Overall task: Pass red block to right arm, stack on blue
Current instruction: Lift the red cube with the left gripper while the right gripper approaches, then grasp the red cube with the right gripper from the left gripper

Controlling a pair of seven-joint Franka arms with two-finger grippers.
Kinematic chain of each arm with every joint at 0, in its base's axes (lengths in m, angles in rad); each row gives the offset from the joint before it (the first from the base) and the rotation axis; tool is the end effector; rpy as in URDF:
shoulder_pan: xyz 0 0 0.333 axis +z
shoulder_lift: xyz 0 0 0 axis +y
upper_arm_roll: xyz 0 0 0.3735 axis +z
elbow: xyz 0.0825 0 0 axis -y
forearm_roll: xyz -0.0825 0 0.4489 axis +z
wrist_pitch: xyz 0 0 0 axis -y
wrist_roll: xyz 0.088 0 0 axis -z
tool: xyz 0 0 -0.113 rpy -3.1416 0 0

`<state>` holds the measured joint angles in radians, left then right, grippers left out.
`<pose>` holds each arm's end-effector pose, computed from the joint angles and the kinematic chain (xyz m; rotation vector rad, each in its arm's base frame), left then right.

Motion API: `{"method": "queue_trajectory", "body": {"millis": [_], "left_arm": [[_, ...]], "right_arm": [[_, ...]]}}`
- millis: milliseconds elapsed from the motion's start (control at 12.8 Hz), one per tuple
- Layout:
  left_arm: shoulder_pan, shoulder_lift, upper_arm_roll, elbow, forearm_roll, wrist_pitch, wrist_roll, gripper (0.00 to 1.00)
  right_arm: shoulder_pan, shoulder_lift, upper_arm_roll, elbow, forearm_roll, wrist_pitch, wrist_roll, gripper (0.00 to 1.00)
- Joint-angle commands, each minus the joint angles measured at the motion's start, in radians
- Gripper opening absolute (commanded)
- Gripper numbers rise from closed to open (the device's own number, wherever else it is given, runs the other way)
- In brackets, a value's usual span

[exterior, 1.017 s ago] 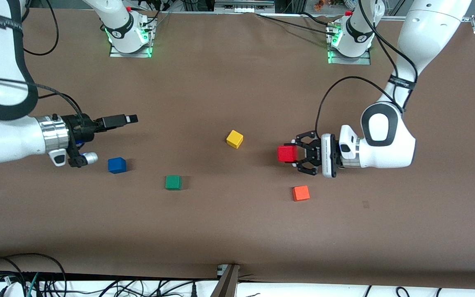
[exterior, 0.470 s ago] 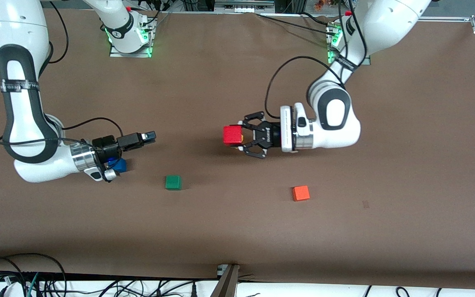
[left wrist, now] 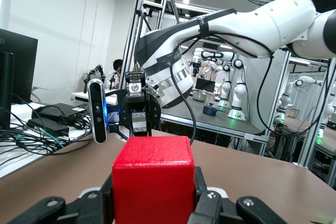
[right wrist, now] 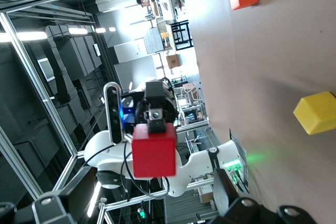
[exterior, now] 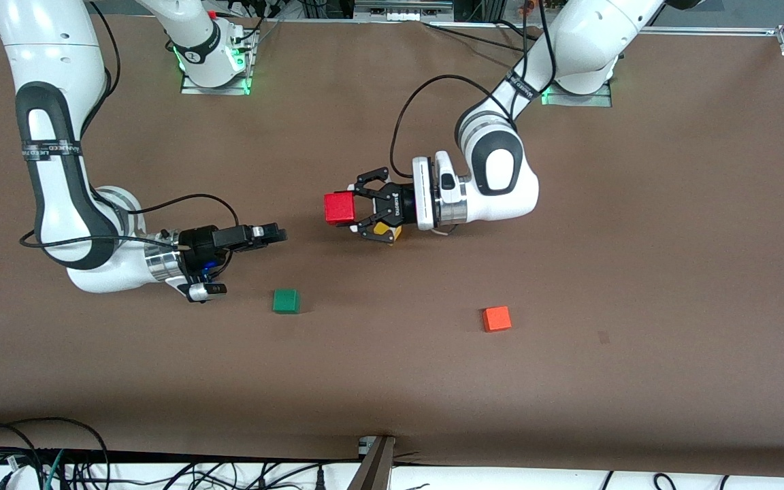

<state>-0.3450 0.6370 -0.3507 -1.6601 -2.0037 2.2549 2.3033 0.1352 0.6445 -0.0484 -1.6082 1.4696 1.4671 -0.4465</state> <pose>0.6189 -0.4986 0.2955 1.3919 -0.9893 1.1573 0.7270 0.1910 0.3027 -1.6253 0.0036 0.3751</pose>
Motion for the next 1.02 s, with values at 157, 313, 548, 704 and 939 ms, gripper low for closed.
{"method": "queue_trajectory", "body": {"millis": [157,313,548,704,939], "left_arm": [[-0.043,0.093,0.009,0.114,-0.118,0.002,0.11,0.06],[-0.046,0.093,0.007,0.114,-0.128,0.002,0.11,0.06],[-0.055,0.095,0.007,0.128,-0.153,0.002,0.11,0.06],[-0.066,0.096,0.007,0.131,-0.179,0.003,0.11,0.07],[-0.081,0.108,0.007,0.161,-0.21,0.005,0.11,0.07]], "right_arm": [[0.038,-0.04,0.002,-0.062,0.058,0.058,-0.02,1.0],[0.05,-0.042,0.002,-0.068,0.058,0.075,-0.02,1.0],[0.064,-0.054,0.002,-0.075,0.058,0.09,-0.018,1.0],[0.069,-0.069,0.002,-0.084,0.058,0.09,-0.006,1.0],[0.075,-0.084,0.002,-0.09,0.058,0.091,0.0,1.0]]}}
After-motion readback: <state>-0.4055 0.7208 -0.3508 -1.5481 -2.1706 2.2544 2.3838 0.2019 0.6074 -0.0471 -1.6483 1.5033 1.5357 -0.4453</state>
